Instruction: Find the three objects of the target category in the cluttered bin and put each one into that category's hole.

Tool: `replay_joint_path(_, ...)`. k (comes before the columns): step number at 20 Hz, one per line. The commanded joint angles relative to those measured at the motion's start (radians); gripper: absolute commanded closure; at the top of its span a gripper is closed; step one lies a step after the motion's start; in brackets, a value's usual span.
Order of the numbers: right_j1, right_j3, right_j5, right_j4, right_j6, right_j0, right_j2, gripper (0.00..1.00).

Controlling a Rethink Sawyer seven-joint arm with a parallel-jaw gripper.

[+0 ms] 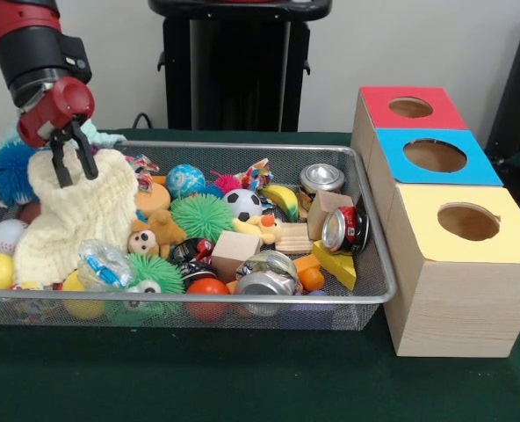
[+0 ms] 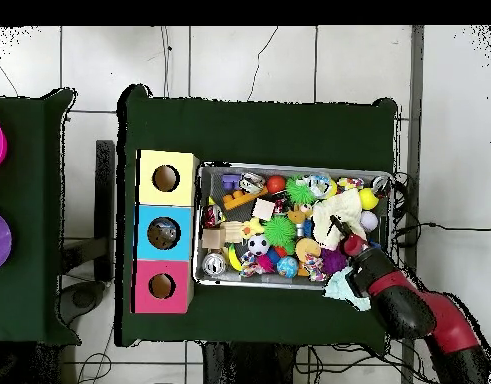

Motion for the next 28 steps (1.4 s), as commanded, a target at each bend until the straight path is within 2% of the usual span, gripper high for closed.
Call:
replay_joint_path(1, -0.118, -0.125, 0.068, 0.002, -0.143, 0.056, 0.047, 0.0)
replay_joint_path(3, -0.153, -0.118, 0.075, 0.021, -0.116, 0.069, 0.045, 0.0)
replay_joint_path(9, -0.12, -0.142, 0.074, 0.029, -0.147, 0.078, 0.042, 0.0)
replay_joint_path(21, -0.167, -0.138, 0.052, 0.05, -0.084, 0.106, 0.006, 0.0)
replay_joint_path(24, -0.147, -0.149, 0.05, 0.049, -0.093, 0.108, 0.004, 0.0)
replay_joint_path(28, -0.113, -0.164, -0.013, 0.013, -0.063, 0.119, -0.022, 0.0)
